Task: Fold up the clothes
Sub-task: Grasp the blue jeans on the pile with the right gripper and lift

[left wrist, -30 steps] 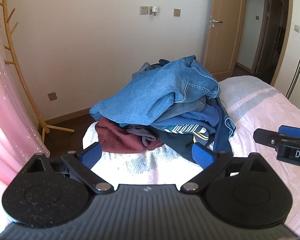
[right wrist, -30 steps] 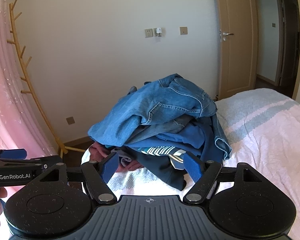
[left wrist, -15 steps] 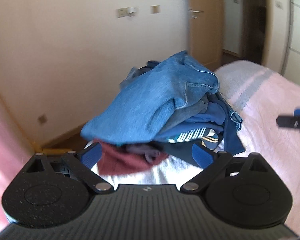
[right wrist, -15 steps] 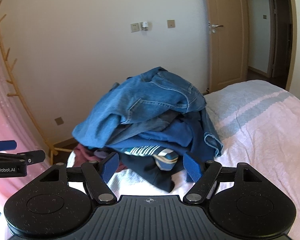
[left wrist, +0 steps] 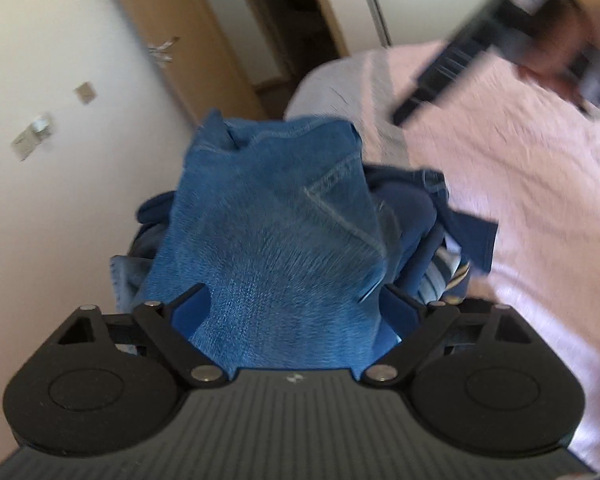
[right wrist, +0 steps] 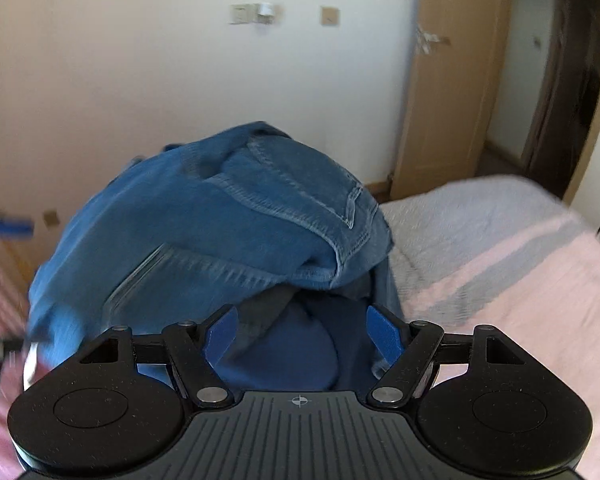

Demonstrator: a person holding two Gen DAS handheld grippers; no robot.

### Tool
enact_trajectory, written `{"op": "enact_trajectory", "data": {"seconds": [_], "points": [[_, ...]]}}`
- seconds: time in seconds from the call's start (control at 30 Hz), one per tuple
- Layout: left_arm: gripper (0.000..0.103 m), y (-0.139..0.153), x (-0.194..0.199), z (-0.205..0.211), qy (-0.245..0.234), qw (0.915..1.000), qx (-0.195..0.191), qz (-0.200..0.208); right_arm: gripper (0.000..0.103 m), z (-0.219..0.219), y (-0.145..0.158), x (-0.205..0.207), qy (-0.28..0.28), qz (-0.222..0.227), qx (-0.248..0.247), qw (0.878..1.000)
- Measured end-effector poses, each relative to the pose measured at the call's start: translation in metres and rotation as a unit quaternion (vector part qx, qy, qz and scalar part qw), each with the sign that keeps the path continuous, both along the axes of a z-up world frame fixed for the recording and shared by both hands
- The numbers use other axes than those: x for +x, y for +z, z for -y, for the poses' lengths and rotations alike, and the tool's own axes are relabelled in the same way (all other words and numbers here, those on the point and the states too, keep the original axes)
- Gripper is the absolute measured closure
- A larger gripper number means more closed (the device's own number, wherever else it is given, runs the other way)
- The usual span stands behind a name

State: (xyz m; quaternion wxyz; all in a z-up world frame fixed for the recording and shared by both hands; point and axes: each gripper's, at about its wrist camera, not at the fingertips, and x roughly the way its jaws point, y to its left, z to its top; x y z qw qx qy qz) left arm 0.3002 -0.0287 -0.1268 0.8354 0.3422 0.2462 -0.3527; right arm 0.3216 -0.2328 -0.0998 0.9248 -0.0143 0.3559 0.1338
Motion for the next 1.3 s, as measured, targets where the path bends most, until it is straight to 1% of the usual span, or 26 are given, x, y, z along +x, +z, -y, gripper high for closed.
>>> {"op": "enact_trajectory", "data": {"seconds": [0.07, 0.1, 0.13, 0.17, 0.2, 0.23, 0.27, 0.3, 0.33, 0.43, 0.47, 0.5, 0.53, 0.57, 0.6, 0.63, 0.7, 0.73, 0.77, 0.83, 0.93, 0.97, 1.03, 1.1, 1.17, 1.3], "points": [[0.018, -0.012, 0.006, -0.004, -0.024, 0.9996, 0.012, 0.009, 0.029, 0.007, -0.013, 0.033, -0.015, -0.017, 0.042, 0.999], [0.023, -0.016, 0.007, -0.007, -0.040, 0.9990, 0.012, 0.013, 0.029, 0.010, -0.019, 0.047, -0.021, -0.023, 0.060, 0.998], [0.033, -0.019, 0.008, -0.010, -0.055, 0.9983, 0.011, 0.015, 0.029, 0.013, -0.025, 0.059, -0.026, -0.028, 0.076, 0.996], [0.038, -0.021, 0.008, -0.012, -0.066, 0.9976, 0.010, 0.017, 0.029, 0.014, -0.030, 0.070, -0.032, -0.030, 0.087, 0.995], [0.044, -0.023, 0.008, -0.013, -0.070, 0.9973, 0.009, 0.019, 0.028, 0.016, -0.036, 0.079, -0.037, -0.031, 0.094, 0.994], [0.048, -0.025, 0.009, -0.014, -0.074, 0.9970, 0.007, 0.022, 0.028, 0.017, -0.041, 0.088, -0.042, -0.032, 0.101, 0.994], [0.051, -0.026, 0.009, -0.015, -0.076, 0.9969, 0.004, 0.023, 0.025, 0.018, -0.046, 0.095, -0.047, -0.032, 0.111, 0.992], [0.057, -0.025, 0.011, -0.017, -0.073, 0.9971, -0.002, 0.021, 0.017, 0.021, -0.050, 0.099, -0.053, -0.031, 0.125, 0.990], [0.064, -0.023, 0.015, -0.016, -0.069, 0.9974, -0.006, 0.020, 0.014, 0.025, -0.055, 0.103, -0.060, -0.031, 0.141, 0.988], [0.073, -0.019, 0.016, -0.019, -0.066, 0.9975, -0.014, 0.019, 0.013, 0.039, -0.070, 0.108, -0.075, -0.052, 0.204, 0.975], [0.075, -0.018, 0.016, -0.019, -0.068, 0.9974, -0.014, 0.023, 0.014, 0.042, -0.073, 0.107, -0.075, -0.057, 0.222, 0.970], [0.076, -0.017, 0.016, -0.019, -0.069, 0.9972, -0.014, 0.026, 0.025, 0.045, -0.073, 0.104, -0.072, -0.059, 0.238, 0.967], [0.078, -0.016, 0.016, -0.020, -0.070, 0.9970, -0.016, 0.028, 0.031, 0.047, -0.073, 0.101, -0.070, -0.061, 0.253, 0.963], [0.078, -0.014, 0.016, -0.022, -0.070, 0.9970, -0.019, 0.028, 0.050, 0.050, -0.073, 0.098, -0.067, -0.063, 0.269, 0.959], [0.080, -0.012, 0.017, -0.023, -0.069, 0.9970, -0.022, 0.029, 0.058, 0.050, -0.070, 0.096, -0.068, -0.062, 0.272, 0.958], [0.082, -0.010, 0.018, -0.024, -0.067, 0.9970, -0.025, 0.030, 0.068, 0.049, -0.064, 0.095, -0.069, -0.059, 0.268, 0.959], [0.083, -0.004, 0.018, -0.026, -0.066, 0.9967, -0.029, 0.037, 0.077, 0.047, -0.049, 0.093, -0.068, -0.051, 0.264, 0.961], [0.084, 0.000, 0.017, -0.027, -0.064, 0.9965, -0.032, 0.043, 0.079, 0.045, -0.039, 0.088, -0.067, -0.043, 0.259, 0.963], [0.084, 0.004, 0.015, -0.027, -0.062, 0.9963, -0.035, 0.048, 0.084, 0.044, -0.026, 0.082, -0.064, -0.028, 0.258, 0.964], [0.085, 0.014, 0.006, -0.028, -0.066, 0.9952, -0.044, 0.058, 0.090, 0.047, 0.002, 0.067, -0.062, 0.009, 0.263, 0.963], [0.086, 0.029, -0.020, -0.026, -0.081, 0.9923, -0.056, 0.074, 0.097, 0.055, 0.046, 0.028, -0.059, 0.064, 0.271, 0.959], [0.086, 0.034, -0.033, -0.025, -0.088, 0.9913, -0.060, 0.078, 0.103, 0.058, 0.058, 0.011, -0.059, 0.079, 0.273, 0.957], [0.086, 0.043, -0.059, -0.023, -0.101, 0.9890, -0.067, 0.084, 0.103, 0.069, 0.077, -0.030, -0.064, 0.102, 0.276, 0.953], [0.086, 0.048, -0.090, -0.020, -0.119, 0.9867, -0.073, 0.084, 0.103, 0.084, 0.084, -0.076, -0.074, 0.115, 0.279, 0.951], [0.087, 0.051, -0.130, -0.014, -0.145, 0.9833, -0.075, 0.080, 0.103, 0.102, 0.084, -0.129, -0.093, 0.118, 0.280, 0.948], [0.087, 0.052, -0.220, 0.001, -0.218, 0.9719, -0.070, 0.055, 0.103, 0.145, 0.072, -0.251, -0.155, 0.105, 0.287, 0.939]]}}
